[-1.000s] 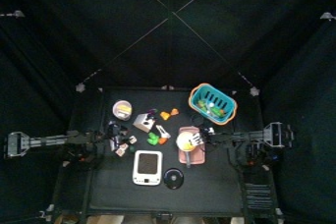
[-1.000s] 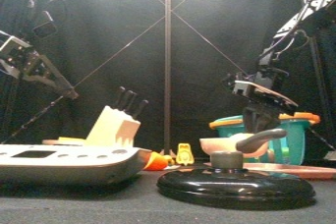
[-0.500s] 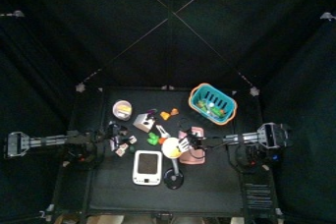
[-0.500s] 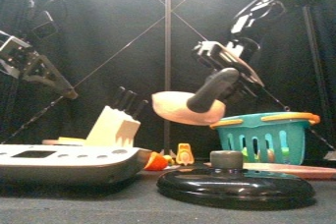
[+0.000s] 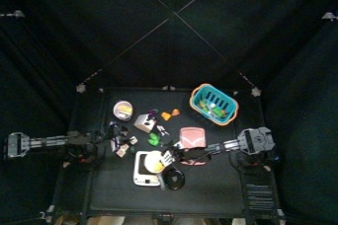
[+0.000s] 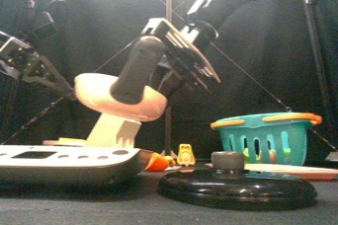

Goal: Place pan on stove

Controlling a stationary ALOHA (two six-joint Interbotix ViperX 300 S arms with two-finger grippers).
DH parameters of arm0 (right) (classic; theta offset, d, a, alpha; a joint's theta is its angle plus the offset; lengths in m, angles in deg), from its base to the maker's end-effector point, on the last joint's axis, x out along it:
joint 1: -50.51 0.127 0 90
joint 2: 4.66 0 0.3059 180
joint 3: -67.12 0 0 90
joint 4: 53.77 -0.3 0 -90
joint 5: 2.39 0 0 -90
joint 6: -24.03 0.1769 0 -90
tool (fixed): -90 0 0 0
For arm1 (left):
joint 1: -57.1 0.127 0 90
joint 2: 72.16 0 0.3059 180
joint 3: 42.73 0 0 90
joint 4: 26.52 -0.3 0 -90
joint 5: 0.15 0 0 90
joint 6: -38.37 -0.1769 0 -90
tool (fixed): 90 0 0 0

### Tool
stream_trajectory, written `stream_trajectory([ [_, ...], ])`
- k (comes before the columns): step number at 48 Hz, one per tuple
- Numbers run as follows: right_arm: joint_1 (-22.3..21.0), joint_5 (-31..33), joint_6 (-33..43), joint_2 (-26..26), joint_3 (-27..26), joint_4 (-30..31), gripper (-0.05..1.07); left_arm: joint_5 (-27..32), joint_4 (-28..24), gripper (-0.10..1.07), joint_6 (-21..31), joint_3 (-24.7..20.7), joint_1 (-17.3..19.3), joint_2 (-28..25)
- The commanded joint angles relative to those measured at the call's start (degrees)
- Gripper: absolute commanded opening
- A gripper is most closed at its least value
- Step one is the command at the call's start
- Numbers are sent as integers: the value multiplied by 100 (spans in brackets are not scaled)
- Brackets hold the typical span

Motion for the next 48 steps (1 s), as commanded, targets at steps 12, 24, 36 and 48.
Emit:
stream_trajectory([
  [12, 35, 53, 9, -404, -870, -35, 38, 35, 9, 87, 0, -44, 26, -9],
  [24, 79, 272, 9, -668, -1081, -167, 38, 35, 9, 87, 0, -44, 35, -9],
  [36, 105, 413, 0, -773, -1195, -193, 38, 35, 9, 87, 0, -35, 44, -9],
  [48, 105, 422, 0, -835, -1213, -220, 46, 35, 9, 87, 9, -35, 44, -9],
])
